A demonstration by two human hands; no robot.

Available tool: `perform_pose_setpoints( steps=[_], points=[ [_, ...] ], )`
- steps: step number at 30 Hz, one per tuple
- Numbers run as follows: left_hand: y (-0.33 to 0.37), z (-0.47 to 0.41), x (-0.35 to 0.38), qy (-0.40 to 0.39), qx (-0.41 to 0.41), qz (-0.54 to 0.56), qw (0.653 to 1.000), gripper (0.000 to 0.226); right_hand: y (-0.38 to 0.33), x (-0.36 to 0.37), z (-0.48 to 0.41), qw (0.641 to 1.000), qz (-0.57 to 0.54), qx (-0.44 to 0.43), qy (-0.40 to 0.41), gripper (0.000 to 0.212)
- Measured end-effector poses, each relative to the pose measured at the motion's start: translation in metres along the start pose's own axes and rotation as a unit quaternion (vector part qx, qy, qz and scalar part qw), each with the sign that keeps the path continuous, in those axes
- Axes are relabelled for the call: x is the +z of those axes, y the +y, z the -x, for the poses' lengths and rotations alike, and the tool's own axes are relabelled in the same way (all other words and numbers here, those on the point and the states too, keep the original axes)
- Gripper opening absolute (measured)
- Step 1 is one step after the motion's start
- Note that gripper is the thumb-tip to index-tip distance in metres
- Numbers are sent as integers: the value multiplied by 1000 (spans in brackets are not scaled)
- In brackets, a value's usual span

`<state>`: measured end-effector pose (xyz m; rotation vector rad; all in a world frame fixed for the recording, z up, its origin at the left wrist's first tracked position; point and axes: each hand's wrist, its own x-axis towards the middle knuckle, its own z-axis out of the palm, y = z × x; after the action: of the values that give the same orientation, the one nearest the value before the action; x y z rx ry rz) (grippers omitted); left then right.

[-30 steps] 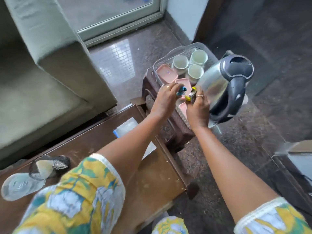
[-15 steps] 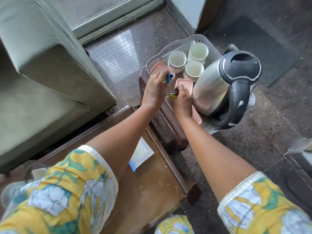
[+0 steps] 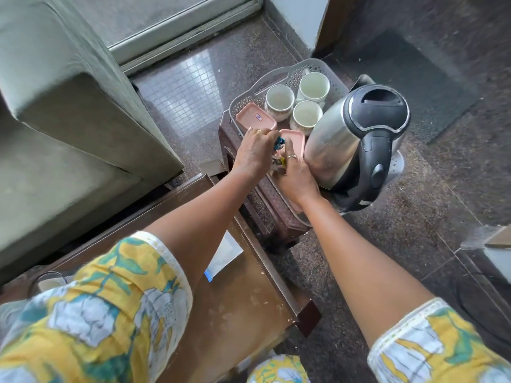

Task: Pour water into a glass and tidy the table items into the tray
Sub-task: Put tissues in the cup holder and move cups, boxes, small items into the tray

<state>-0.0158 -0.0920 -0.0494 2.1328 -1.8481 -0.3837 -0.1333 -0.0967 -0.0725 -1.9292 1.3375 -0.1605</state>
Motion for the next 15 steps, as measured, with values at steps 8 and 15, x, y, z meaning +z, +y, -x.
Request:
perform_pose_setpoints(
  steps=[8,15],
  points=[
    [6,-2,4,-80,-42,-40,995,29,7,15,4,990,105,25,88,32],
    [9,10,8,-104,-54,-37,992,30,5,15,5,987,36,65,144,36]
  ],
)
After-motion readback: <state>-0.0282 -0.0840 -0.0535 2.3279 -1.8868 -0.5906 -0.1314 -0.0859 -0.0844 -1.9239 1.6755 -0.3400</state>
